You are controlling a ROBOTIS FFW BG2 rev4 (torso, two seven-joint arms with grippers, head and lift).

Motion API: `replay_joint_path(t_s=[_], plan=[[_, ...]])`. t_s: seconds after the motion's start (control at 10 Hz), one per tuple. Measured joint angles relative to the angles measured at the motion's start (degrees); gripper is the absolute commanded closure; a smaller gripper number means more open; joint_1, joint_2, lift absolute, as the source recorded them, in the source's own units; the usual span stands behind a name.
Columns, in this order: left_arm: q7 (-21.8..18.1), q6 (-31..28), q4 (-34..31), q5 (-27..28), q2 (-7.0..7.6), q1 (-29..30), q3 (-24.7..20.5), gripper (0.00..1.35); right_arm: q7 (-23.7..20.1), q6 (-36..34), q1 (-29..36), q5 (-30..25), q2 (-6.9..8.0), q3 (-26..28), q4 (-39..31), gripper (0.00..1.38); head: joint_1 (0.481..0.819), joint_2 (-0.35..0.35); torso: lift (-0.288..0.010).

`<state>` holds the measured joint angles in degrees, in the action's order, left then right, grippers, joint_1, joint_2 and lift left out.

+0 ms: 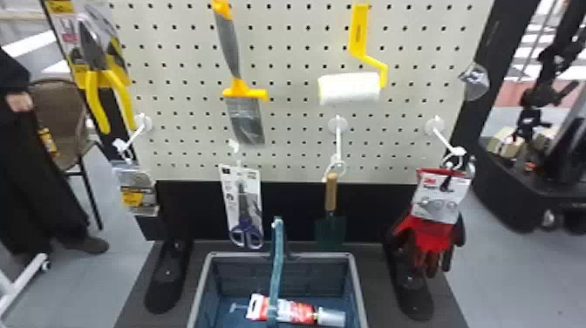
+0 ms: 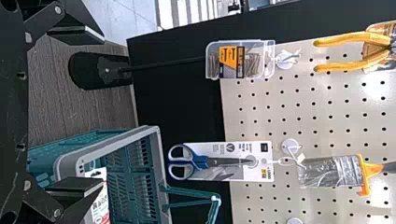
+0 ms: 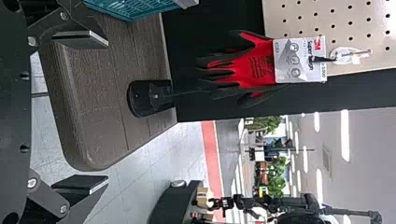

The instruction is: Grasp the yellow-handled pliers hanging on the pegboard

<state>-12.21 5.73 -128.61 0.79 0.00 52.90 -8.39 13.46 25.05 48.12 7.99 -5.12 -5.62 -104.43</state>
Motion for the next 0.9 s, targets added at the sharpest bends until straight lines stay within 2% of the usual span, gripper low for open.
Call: replay_joint_path(t_s=[0.2, 0.3, 0.4, 0.7, 0.9], plan=[[-0.2, 0.0, -0.1, -0.3, 0.00, -0.4, -0.3, 0.22, 0.0, 0.0, 0.0, 0.0, 0.02, 0.0, 0.0, 0.26, 0.549, 0.000, -0.100], [-2.4, -0.8, -0.6, -0.8, 0.00, -1.8, -1.4, 0.22, 0.0, 0.0, 0.0, 0.0, 0.00, 0.0, 0.0, 0.26, 0.549, 0.000, -0.100], [-7.0, -3.1, -1.2, -1.3, 0.00, -5.0, -3.5, 0.22, 0.0, 0.0, 0.0, 0.0, -0.05, 0.0, 0.0, 0.26, 0.549, 0.000, -0.100], [-13.7, -10.5, -6.2, 1.3, 0.00, -16.0, -10.3, 0.22, 0.0, 0.0, -0.1, -0.1, -0.15, 0.0, 0.0, 0.26, 0.549, 0.000, -0.100], [-19.0, -15.2, -6.4, 2.8, 0.00, -24.5, -14.9, 0.22, 0.0, 0.0, -0.1, -0.1, -0.23, 0.0, 0.0, 0.26, 0.549, 0.000, -0.100]])
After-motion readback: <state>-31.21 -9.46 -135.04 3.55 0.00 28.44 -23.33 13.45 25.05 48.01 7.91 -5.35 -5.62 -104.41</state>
